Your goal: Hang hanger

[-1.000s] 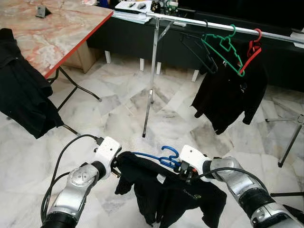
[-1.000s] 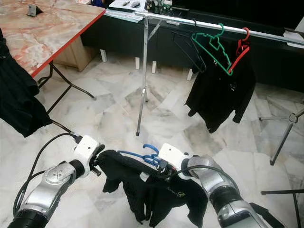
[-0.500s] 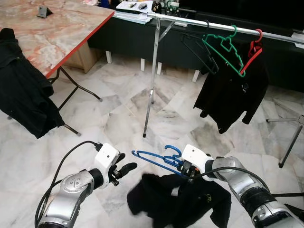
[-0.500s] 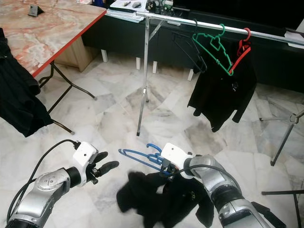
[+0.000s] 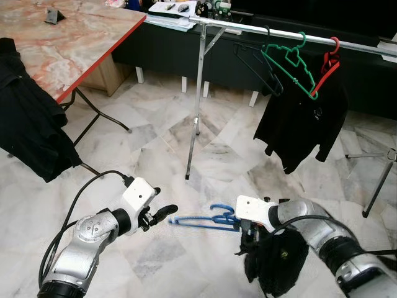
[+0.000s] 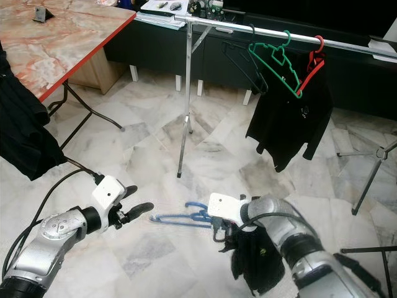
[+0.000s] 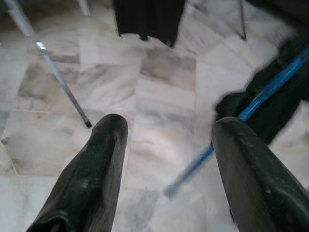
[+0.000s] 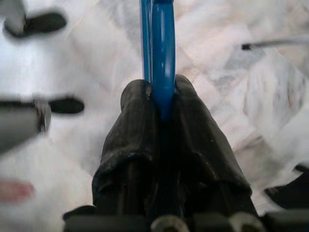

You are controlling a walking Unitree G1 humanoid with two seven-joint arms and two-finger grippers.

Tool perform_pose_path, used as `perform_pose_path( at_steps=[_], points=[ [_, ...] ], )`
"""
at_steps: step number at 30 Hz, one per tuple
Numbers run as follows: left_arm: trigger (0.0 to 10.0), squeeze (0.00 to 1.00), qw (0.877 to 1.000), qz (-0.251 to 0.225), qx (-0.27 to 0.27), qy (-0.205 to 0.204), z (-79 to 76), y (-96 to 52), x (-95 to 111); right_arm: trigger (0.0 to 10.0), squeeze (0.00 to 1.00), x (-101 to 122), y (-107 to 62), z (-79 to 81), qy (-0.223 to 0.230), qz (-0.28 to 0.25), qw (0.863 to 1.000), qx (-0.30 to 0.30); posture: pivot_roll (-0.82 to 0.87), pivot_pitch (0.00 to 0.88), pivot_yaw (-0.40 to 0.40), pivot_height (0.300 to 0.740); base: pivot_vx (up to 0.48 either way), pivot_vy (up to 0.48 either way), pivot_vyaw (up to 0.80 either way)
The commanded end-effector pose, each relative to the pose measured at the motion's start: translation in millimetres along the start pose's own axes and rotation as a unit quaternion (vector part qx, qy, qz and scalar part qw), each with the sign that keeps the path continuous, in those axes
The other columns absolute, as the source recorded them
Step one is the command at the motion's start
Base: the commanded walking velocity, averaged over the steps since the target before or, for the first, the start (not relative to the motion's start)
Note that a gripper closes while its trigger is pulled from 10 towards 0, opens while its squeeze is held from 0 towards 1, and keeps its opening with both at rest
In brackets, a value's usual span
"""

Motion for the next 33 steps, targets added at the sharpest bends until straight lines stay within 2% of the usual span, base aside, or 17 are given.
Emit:
perform_pose_path(
  at_steps=[1,6,8,12,13,20,33],
  points=[
    [10.0,0.0,1.0,0.006,-0.022,0.02,-8.5,1.9,2.7,10.0,0.0,3.7,-5.2,-4.6,-0.043,0.004,0.999,0.013,0.02,0.175,-0.103,0.74,0.0,0.0,0.0],
    [10.0,0.0,0.998,0.036,-0.043,0.037,-15.5,1.7,-8.0,10.0,0.0,6.8,-10.9,-10.4,-0.102,0.02,0.994,0.036,0.02,0.17,-0.106,0.74,0.0,0.0,0.0],
    [10.0,0.0,0.997,0.042,-0.054,0.038,-19.9,3.0,-12.2,10.0,0.0,18.4,-11.4,-16.2,-0.129,0.009,0.991,0.043,0.02,0.171,-0.107,0.74,0.0,0.0,0.0],
    [10.0,0.0,0.996,0.041,-0.065,0.042,-24.4,6.5,-11.0,10.0,0.0,30.6,-10.0,-20.1,-0.144,-0.008,0.988,0.047,0.02,0.181,-0.106,0.74,0.0,0.0,0.0],
    [10.0,0.0,0.996,0.045,-0.066,0.049,-24.9,9.4,-11.4,10.0,0.0,40.6,-8.5,-25.1,-0.154,-0.018,0.987,0.042,0.01,0.187,-0.102,0.74,0.0,0.0,0.0],
    [10.0,0.0,0.997,0.035,-0.057,0.049,-22.8,19.1,-7.8,10.0,0.0,68.5,-6.3,-35.4,-0.176,-0.053,0.983,0.031,0.01,0.191,-0.094,0.74,0.0,0.0,0.0],
    [10.0,0.0,0.996,0.033,-0.077,0.041,-26.5,25.3,-7.5,10.0,0.0,97.7,-3.3,-40.7,-0.207,-0.082,0.974,0.033,0.0,0.197,-0.088,0.74,0.0,0.0,0.0]
  ],
)
Point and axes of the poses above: a point about 5 cm out from each wrist's last joint towards the gripper, its own y axis pointing out of the wrist towards the gripper, its own x axis along the axis of the wrist's last joint, z = x × y, the point moved 4 cm from there along y, pointing out of the wrist towards the gripper, and after that the axes turned 14 degrees about -y, right-handed, at the moved point
